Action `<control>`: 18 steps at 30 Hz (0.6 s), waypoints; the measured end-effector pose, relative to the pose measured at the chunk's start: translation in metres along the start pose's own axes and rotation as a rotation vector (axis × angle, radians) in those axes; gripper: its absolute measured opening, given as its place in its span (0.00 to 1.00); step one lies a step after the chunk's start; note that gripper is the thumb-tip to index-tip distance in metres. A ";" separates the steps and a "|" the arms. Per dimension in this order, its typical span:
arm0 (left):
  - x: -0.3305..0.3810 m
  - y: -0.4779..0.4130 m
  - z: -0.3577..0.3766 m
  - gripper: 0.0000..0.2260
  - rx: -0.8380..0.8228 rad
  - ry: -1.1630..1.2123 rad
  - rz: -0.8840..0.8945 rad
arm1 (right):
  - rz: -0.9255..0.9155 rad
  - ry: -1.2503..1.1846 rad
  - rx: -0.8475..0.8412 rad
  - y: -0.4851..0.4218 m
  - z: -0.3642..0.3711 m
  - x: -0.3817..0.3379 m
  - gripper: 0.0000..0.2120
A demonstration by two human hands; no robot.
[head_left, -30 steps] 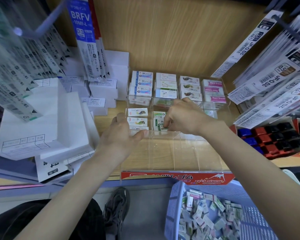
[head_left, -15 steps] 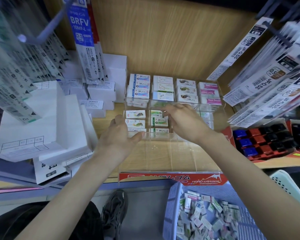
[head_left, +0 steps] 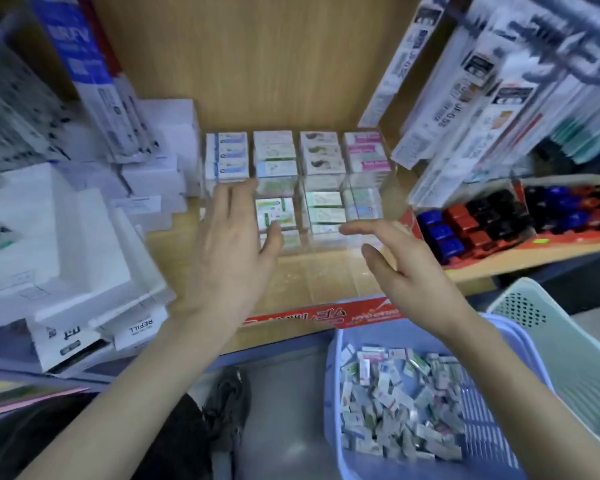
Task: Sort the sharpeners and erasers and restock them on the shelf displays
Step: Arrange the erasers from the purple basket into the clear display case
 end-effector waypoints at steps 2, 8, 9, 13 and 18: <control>0.037 0.027 0.020 0.14 -0.084 0.111 0.168 | 0.046 -0.060 0.070 0.051 -0.021 0.019 0.14; 0.091 0.131 0.152 0.11 -0.547 -0.007 0.581 | 0.458 -0.005 -0.108 0.177 -0.022 0.159 0.12; 0.093 0.141 0.177 0.10 -0.635 0.024 0.550 | 0.551 0.000 -0.158 0.194 -0.014 0.192 0.11; 0.070 0.176 0.303 0.11 -0.982 0.166 0.178 | 0.851 -0.140 -0.270 0.248 0.034 0.294 0.19; 0.007 0.206 0.418 0.14 -1.035 0.331 -0.335 | 1.037 -0.252 -0.114 0.265 0.082 0.365 0.23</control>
Point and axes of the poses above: each hand's wrist, its own y-axis away from the middle knuckle, its own z-axis out of the palm, x = y × z, the point moved 9 cm from there along -y, towards the middle knuckle, and after that the axes turned 3 degrees about -y, right-handed, at the moved point
